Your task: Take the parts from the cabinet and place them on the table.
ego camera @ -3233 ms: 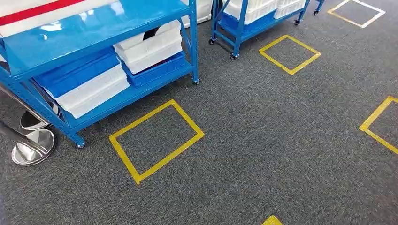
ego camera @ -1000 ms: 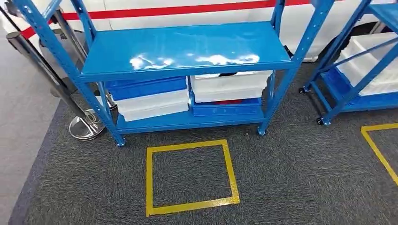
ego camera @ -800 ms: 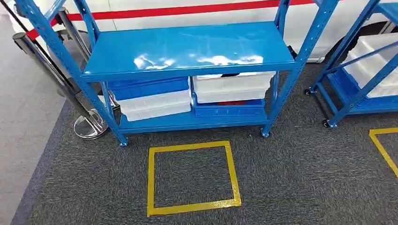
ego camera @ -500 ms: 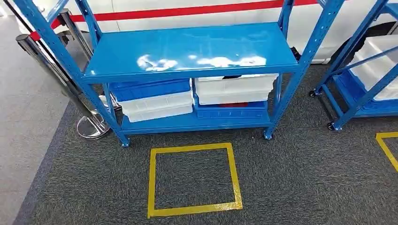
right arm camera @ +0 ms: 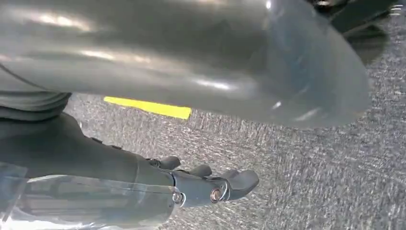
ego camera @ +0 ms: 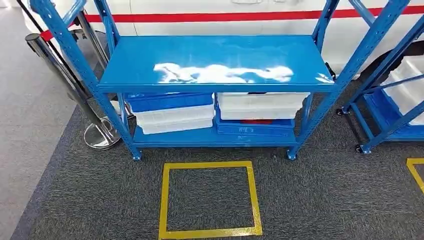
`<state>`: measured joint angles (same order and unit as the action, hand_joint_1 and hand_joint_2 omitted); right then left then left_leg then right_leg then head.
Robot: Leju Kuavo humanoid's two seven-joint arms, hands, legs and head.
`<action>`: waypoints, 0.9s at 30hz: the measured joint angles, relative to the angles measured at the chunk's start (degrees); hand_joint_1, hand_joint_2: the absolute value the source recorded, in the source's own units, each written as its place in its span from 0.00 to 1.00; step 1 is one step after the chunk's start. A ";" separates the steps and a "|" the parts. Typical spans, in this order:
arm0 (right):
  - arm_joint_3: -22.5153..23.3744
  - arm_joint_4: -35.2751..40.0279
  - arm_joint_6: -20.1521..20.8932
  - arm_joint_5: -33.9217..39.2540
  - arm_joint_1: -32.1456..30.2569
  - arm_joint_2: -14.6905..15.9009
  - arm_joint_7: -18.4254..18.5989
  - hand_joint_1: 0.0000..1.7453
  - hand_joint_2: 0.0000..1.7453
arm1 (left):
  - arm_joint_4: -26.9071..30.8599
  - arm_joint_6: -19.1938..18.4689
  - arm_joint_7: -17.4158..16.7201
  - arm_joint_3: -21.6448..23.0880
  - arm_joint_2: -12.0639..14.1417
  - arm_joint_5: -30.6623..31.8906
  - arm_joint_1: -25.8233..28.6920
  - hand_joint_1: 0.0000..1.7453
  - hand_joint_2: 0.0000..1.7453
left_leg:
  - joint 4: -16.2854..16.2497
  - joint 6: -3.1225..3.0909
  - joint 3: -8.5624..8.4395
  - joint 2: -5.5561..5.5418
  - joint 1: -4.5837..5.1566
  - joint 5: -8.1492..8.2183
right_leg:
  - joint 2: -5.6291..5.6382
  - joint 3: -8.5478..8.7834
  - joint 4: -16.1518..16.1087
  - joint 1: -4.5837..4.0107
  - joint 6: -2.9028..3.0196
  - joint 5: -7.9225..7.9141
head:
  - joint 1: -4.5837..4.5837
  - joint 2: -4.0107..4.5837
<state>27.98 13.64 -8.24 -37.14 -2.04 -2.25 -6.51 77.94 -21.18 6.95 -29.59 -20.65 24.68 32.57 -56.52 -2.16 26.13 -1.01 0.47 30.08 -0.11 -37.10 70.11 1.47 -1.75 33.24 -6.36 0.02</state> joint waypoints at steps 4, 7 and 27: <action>0.63 0.17 -0.04 -0.02 -0.66 -0.02 0.00 0.00 0.00 | -0.04 -0.48 0.00 -0.24 -0.04 0.07 -0.09 0.00 0.00 | -0.34 1.15 -1.84 -0.14 0.23 2.32 | 0.10 1.97 -9.27 -0.58 1.32 -5.86 | 0.02 0.00; 1.20 0.59 -0.07 -0.20 -0.87 -0.09 0.33 0.00 0.00 | -0.07 -1.05 0.02 -0.55 -0.04 1.22 -0.16 0.00 0.00 | -0.87 1.99 -2.75 -0.14 0.22 2.43 | 0.19 2.83 -9.70 -0.49 2.33 -6.34 | -0.02 0.00; 3.32 0.74 1.84 -3.89 1.06 -0.83 -2.75 0.00 0.00 | -52.29 20.94 17.79 -9.03 15.67 4.96 -29.07 0.00 0.00 | -1.27 -0.24 4.53 1.01 -0.16 -3.04 | -0.19 3.57 2.71 -0.07 0.42 4.04 | -0.02 0.02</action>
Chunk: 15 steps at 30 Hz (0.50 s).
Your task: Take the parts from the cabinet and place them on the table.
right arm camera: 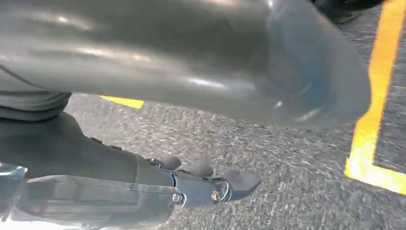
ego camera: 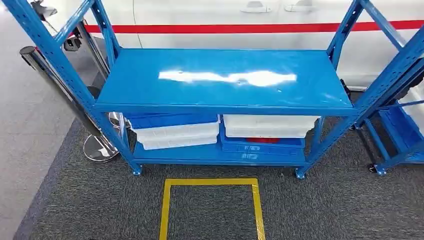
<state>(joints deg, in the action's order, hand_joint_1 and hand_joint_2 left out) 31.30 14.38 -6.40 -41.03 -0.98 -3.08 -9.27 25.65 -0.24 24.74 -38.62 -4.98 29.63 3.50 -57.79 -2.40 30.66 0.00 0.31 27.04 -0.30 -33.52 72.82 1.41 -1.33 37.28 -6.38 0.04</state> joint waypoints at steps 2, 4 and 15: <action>0.46 0.00 -0.13 0.00 -0.50 0.02 -0.02 0.00 0.00 | -3.63 0.09 0.11 -0.07 0.48 0.40 -0.96 0.00 0.00 | -0.07 0.08 -0.94 -0.24 0.07 0.92 | 0.09 -3.41 2.12 -0.19 -0.02 1.26 | 0.00 -0.02; 0.64 0.00 -0.17 0.00 -1.24 0.02 -0.13 0.00 0.00 | -6.25 0.28 0.11 -0.09 0.98 0.57 -1.46 0.00 0.00 | -0.11 0.39 -2.70 -0.35 0.07 2.10 | 0.09 -3.10 -3.74 -0.26 0.06 -2.96 | 0.00 -0.02; 2.10 -0.20 -0.22 -0.98 -1.24 0.17 -0.57 0.00 0.00 | -11.53 0.83 -0.02 -0.46 2.75 1.10 -4.15 0.00 0.00 | 2.06 1.73 -6.31 -0.20 0.21 5.01 | 0.51 -1.46 -13.14 -1.11 2.14 -11.66 | 0.02 0.00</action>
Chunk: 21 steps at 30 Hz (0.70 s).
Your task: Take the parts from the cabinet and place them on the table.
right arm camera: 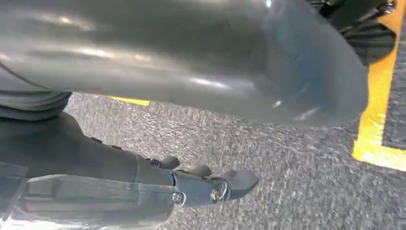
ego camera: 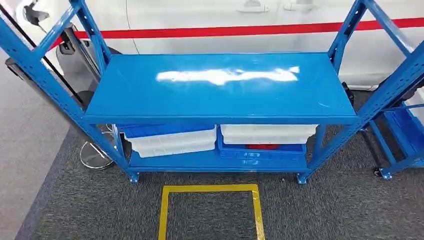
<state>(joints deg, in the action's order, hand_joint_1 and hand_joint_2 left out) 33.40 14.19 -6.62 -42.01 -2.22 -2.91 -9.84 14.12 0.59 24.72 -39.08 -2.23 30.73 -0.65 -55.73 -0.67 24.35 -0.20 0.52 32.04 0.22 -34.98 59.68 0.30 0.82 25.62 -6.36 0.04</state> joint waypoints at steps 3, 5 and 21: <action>0.24 0.00 0.02 -0.37 0.21 0.00 0.00 0.00 0.00 | -0.39 0.02 0.11 -0.35 0.24 -0.04 0.00 0.00 0.00 | 0.32 -0.01 -0.34 0.00 0.01 -0.02 | -0.04 0.23 -0.01 0.01 0.17 0.25 | 0.00 0.00; 0.26 0.00 0.02 -0.50 0.34 0.00 0.04 0.00 0.00 | -0.55 0.02 0.11 -0.57 0.31 -0.07 0.00 0.00 0.00 | 0.40 -0.01 -0.35 0.00 0.01 -0.02 | -0.04 0.23 0.00 -0.01 0.24 0.30 | 0.00 -0.02; 0.20 -0.50 1.36 -4.17 0.84 0.00 -0.22 0.00 0.00 | -0.92 -0.07 0.44 -2.95 0.22 -1.95 0.58 0.00 0.00 | 2.40 3.72 -6.69 -0.20 -3.45 3.00 | 0.44 -2.84 2.98 3.45 -6.31 -0.62 | 0.15 0.00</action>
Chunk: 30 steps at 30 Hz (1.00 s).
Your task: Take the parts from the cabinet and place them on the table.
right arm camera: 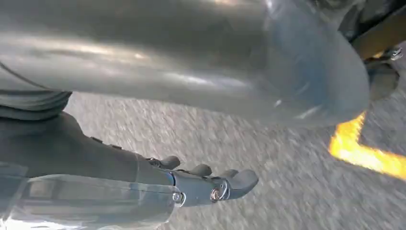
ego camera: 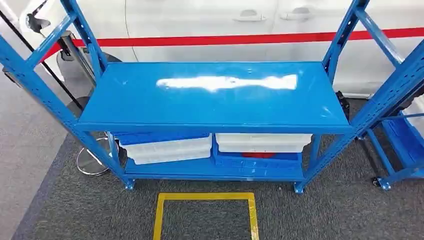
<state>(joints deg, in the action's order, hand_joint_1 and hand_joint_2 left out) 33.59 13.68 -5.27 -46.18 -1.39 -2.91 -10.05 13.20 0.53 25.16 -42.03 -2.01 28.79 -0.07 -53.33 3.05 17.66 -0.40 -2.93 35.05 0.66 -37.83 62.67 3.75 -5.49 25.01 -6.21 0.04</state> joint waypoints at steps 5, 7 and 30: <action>0.00 -0.02 0.02 -0.52 0.59 0.16 -0.09 0.00 0.00 | -0.07 0.52 -0.48 -0.79 -0.40 0.00 -0.63 0.00 0.00 | -6.45 1.12 3.07 0.06 -0.64 -0.65 | -0.59 -0.10 2.23 -0.48 5.34 2.78 | -0.24 -0.02; 0.00 -0.02 0.02 -0.87 0.59 0.18 0.00 0.00 0.00 | -0.07 0.72 -0.59 -0.83 -0.44 0.02 -0.71 0.00 0.00 | -15.22 0.70 8.99 0.20 -0.50 -0.40 | -0.73 0.91 1.31 -0.74 5.67 3.02 | -0.22 -0.02; 1.12 0.13 0.35 -2.10 0.78 -0.14 2.07 0.00 1.00 | 0.13 0.59 -1.37 -2.84 -1.64 2.12 -0.01 0.00 0.00 | -5.70 -4.82 13.51 0.34 3.39 -7.31 | -0.63 5.31 -0.93 -0.94 1.69 4.28 | -0.18 -0.02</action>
<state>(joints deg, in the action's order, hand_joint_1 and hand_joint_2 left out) 34.71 13.81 -4.92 -48.28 -0.61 -3.05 -7.98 13.33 1.11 23.78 -44.87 -3.65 30.90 -0.08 -59.04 -1.77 31.17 -0.06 0.46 27.74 0.04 -32.52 61.74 2.81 -3.81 29.28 -6.38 0.02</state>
